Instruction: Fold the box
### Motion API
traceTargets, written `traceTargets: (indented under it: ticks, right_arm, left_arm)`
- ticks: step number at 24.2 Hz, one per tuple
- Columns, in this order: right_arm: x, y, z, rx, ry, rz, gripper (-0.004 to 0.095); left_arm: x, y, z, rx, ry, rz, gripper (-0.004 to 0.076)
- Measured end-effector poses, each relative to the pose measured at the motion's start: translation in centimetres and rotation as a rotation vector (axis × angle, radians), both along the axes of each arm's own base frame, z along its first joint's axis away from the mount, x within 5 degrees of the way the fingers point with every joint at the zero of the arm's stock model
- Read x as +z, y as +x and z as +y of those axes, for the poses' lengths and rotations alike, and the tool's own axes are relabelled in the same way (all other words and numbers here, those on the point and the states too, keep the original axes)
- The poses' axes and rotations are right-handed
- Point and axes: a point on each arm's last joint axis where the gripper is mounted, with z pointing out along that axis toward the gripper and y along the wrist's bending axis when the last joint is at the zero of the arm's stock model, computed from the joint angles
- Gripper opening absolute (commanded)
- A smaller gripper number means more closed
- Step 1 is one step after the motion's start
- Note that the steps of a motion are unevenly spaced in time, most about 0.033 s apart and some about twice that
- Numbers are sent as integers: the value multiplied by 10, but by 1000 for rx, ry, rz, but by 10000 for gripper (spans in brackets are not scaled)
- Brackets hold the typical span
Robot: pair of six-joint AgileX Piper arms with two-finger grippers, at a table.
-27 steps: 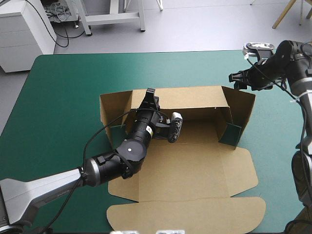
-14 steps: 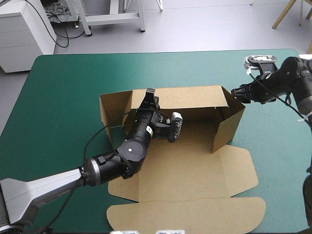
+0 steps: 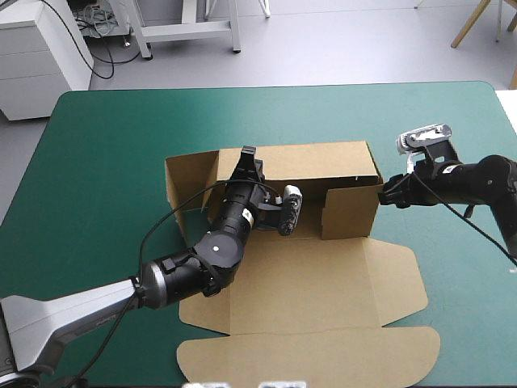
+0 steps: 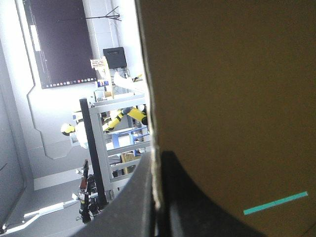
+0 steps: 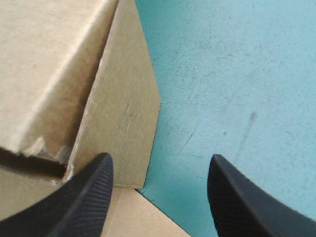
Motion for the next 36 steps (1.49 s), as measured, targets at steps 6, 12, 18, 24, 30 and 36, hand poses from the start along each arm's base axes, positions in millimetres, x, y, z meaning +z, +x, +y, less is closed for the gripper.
traceTargets:
  ticks: [6,12,18,24,30,36]
  right_arm:
    - [-8,-10,4,105,-33,-24,508]
    - [-20,-16,10,196,-14,-22,509]
    - [-27,-16,15,261,11,-77,509]
    - [-21,-11,28,243,38,-151,509]
    - [-16,-6,49,223,30,-244,508]
    - [-27,0,52,183,40,-184,476]
  left_arm:
    - [0,0,0,2,0,-1,-10]
    - [0,0,0,2,-3,-5,-10]
    - [0,0,0,5,-3,-5,-10]
    - [1,1,1,25,-20,-17,-10]
    - [2,2,3,53,-31,-22,-10]
    - [2,2,4,59,-30,-24,-10]
